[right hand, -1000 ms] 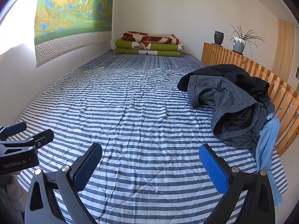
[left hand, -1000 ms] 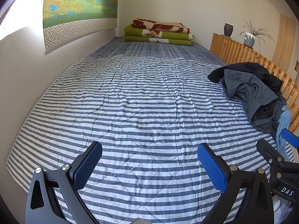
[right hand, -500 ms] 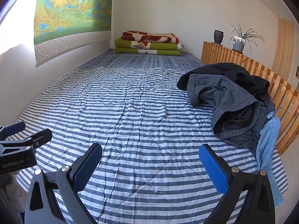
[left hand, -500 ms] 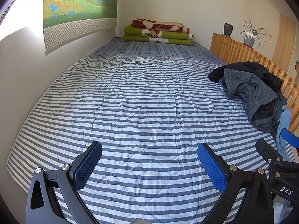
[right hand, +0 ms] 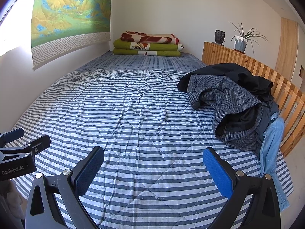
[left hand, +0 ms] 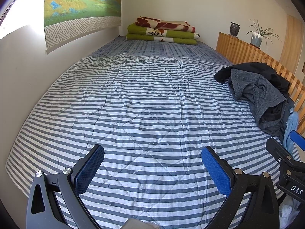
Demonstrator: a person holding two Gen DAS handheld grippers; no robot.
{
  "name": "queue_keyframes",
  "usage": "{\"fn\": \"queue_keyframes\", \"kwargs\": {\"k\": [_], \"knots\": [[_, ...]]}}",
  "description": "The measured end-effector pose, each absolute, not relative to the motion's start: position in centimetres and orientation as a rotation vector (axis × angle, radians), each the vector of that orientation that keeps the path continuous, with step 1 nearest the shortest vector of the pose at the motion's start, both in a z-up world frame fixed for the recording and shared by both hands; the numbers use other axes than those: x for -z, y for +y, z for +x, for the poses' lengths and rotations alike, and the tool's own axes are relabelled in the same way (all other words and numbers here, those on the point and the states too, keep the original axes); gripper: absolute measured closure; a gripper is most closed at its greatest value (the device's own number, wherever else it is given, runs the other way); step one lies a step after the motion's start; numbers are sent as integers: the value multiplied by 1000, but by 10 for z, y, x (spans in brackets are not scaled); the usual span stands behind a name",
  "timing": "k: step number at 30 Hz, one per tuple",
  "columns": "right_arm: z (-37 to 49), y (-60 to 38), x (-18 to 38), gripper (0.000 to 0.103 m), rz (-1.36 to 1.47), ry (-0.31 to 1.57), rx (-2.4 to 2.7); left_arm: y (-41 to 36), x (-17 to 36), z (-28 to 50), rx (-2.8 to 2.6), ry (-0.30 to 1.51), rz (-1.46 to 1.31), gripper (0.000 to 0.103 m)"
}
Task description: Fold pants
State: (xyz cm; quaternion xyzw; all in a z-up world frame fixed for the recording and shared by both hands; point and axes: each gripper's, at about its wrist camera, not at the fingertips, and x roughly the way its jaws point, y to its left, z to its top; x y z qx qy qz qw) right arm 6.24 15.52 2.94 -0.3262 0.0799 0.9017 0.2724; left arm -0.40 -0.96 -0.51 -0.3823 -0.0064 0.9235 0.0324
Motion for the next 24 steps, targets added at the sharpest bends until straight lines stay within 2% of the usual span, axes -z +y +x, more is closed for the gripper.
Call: {"fn": "queue_keyframes", "kwargs": {"k": [21,24], "knots": [[71,204,-25,1,-860,286,-2406,43,13,-36,-2732,15,-1198,0],[78,225,-25,3,-853,301,-2400,58,18,-45,-2670,21,-1226,1]]}}
